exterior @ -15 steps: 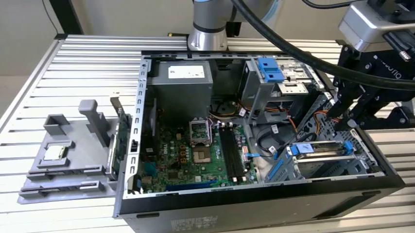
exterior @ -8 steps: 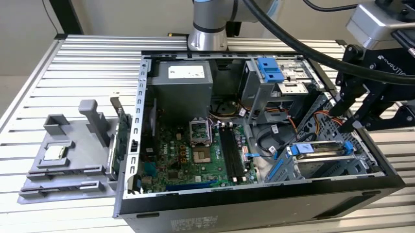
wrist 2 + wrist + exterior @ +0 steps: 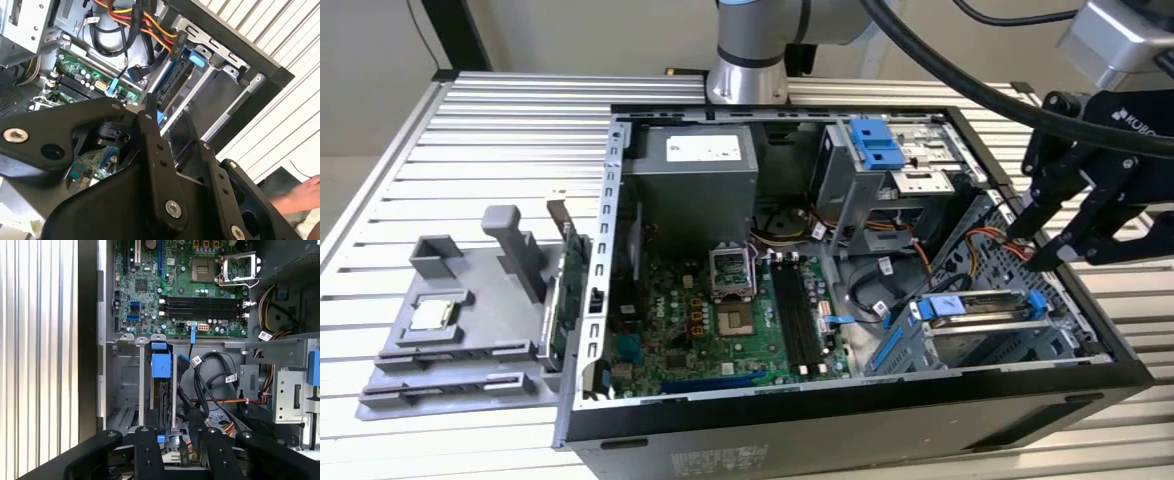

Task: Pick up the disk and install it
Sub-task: 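Insert the disk into the insertion slot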

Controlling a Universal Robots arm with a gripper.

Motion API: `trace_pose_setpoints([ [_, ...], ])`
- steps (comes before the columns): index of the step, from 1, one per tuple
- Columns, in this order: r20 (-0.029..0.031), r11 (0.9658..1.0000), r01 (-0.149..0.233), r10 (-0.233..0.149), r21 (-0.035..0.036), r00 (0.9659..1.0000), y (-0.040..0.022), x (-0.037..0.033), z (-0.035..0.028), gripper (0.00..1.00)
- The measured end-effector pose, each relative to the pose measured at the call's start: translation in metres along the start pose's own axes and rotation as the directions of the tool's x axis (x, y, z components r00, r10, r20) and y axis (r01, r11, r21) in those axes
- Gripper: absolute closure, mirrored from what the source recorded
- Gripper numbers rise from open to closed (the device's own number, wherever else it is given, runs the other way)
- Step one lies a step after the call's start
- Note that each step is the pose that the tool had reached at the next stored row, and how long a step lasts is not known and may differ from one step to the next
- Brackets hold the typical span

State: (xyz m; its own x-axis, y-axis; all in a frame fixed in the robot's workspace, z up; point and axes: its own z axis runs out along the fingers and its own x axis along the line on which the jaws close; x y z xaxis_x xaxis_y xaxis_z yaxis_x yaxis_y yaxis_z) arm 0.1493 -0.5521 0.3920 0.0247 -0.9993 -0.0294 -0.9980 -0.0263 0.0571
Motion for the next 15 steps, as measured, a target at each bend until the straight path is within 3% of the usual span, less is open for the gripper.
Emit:
trace_pose_setpoints([
  [15, -0.0004, 1.0, 0.0, 0.0, -0.0012, 1.0, -0.0014, -0.0003, 0.0001, 0.0],
])
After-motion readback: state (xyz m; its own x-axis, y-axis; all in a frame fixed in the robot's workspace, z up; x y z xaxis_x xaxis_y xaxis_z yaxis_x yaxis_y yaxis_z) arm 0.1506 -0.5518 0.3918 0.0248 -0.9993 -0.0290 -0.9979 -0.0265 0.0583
